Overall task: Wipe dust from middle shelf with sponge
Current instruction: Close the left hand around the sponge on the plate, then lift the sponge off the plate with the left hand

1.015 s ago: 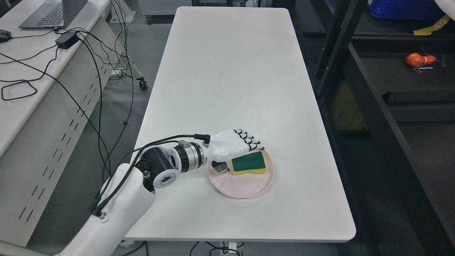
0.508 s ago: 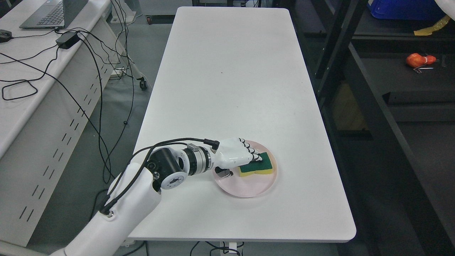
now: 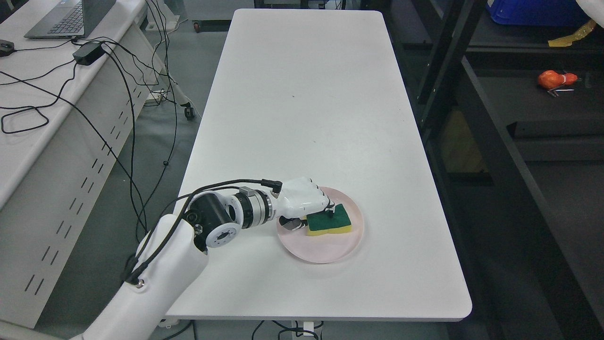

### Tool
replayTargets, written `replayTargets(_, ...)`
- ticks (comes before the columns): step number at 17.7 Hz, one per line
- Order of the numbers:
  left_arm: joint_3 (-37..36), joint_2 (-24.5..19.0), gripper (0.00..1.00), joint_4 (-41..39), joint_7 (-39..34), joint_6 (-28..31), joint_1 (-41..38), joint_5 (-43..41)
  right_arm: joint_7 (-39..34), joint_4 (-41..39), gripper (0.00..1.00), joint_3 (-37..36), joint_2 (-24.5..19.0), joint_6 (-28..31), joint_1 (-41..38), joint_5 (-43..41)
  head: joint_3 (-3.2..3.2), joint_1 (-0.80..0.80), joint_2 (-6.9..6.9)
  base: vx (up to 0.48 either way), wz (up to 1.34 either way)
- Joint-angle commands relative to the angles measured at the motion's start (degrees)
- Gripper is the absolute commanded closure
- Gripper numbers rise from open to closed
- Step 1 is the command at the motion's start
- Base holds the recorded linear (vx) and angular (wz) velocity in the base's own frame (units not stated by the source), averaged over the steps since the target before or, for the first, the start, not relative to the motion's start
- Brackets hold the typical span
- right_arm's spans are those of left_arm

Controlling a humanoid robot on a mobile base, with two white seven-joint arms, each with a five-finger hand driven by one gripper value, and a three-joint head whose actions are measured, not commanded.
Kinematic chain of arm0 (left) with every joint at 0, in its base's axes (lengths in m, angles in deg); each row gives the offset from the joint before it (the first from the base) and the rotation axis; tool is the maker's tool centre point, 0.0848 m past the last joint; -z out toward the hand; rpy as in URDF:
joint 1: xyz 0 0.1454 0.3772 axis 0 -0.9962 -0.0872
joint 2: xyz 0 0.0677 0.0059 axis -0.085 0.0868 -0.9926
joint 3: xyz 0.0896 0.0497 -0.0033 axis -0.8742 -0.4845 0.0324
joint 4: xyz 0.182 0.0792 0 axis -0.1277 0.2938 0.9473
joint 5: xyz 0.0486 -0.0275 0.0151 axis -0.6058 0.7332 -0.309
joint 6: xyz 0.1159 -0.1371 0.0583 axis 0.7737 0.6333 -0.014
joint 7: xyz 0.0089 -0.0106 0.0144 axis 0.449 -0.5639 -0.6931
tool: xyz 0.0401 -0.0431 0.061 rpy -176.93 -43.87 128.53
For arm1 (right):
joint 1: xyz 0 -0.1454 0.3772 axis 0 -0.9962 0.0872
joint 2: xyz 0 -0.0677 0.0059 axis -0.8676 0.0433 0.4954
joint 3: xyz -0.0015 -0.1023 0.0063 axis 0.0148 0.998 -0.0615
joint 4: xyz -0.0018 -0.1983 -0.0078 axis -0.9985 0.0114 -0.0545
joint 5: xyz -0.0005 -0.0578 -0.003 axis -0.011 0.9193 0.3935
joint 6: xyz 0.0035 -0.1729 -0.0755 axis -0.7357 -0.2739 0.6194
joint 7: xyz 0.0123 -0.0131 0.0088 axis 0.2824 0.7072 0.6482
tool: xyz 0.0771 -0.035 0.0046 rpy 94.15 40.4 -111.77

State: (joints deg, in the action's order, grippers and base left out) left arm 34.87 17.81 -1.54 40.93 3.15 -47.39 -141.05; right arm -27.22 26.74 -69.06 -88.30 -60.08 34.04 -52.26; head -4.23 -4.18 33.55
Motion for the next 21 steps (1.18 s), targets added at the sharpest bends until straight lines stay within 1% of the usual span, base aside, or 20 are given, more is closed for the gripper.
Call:
replayTargets(1, 16.2, 2.0, 0.96, 1.0, -0.3, -4.5, -4.2, 3.2, 0.0, -1.0, 0.0, 0.0, 1.0, 0.0, 0.0, 0.0, 0.0, 0.0, 0.0, 0.0, 0.0)
replayTargets(2, 18.6, 2.5, 1.0, 1.3, -0.5, -5.2, -5.2, 4.3, 0.0, -1.0, 0.0, 0.0, 1.0, 0.0, 0.0, 0.0, 0.0, 0.0, 0.0, 0.0, 0.0)
replayTargets(4, 22.5, 4.5, 1.0, 1.3, -0.8, -5.3, -6.7, 6.2, 0.0, -1.0, 0.0, 0.0, 1.0, 0.0, 0.0, 0.0, 0.0, 0.0, 0.0, 0.0, 0.0)
replayTargets(7, 30.5, 9.9, 1.0, 0.4, -1.0, -5.4, -7.3, 9.5, 0.0, -1.0, 0.0, 0.0, 1.0, 0.0, 0.0, 0.0, 0.0, 0.0, 0.0, 0.0, 0.0)
replayTargets(8, 32.2, 9.9, 1.0, -1.0, -0.9, -5.4, -7.1, 11.9, 0.0, -1.0, 0.0, 0.0, 1.0, 0.0, 0.0, 0.0, 0.0, 0.0, 0.0, 0.0, 0.0)
replayTargets(9, 32.9, 9.9, 1.0, -2.5, -0.7, -5.4, -7.0, 14.7, 0.0, -1.0, 0.0, 0.0, 1.0, 0.0, 0.0, 0.0, 0.0, 0.0, 0.0, 0.0, 0.0)
replayTargets(11, 32.4, 9.9, 1.0, -5.3, -0.9, -5.0, -7.0, 25.4, 0.0, -1.0, 0.0, 0.0, 1.0, 0.0, 0.0, 0.0, 0.0, 0.0, 0.0, 0.0, 0.0)
replayTargets(13, 32.5, 9.9, 1.0, -5.7, -2.0, -3.1, -7.8, 35.3, 0.0, -1.0, 0.0, 0.0, 1.0, 0.0, 0.0, 0.0, 0.0, 0.0, 0.0, 0.0, 0.0)
replayTargets(15, 33.2, 9.9, 1.0, -5.5, -7.8, 0.1, -9.7, 44.2, 0.0, -1.0, 0.0, 0.0, 1.0, 0.0, 0.0, 0.0, 0.0, 0.0, 0.0, 0.0, 0.0)
replayTargets(17, 32.5, 9.9, 1.0, -5.6, -16.9, 1.5, -12.1, 52.9, 0.0, -1.0, 0.0, 0.0, 1.0, 0.0, 0.0, 0.0, 0.0, 0.0, 0.0, 0.0, 0.0)
replayTargets(20, 32.2, 9.9, 1.0, -5.7, -30.6, 1.9, -17.3, 56.2, 0.0, -1.0, 0.0, 0.1, 1.0, 0.0, 0.0, 0.0, 0.0, 0.0, 0.0, -0.019, -0.06)
replayTargets(21, 32.1, 9.9, 1.0, -5.8, -33.2, 1.9, -18.6, 57.0, 0.0, -1.0, 0.0, 0.0, 1.0, 0.0, 0.0, 0.0, 0.0, 0.0, 0.0, -0.038, -0.13)
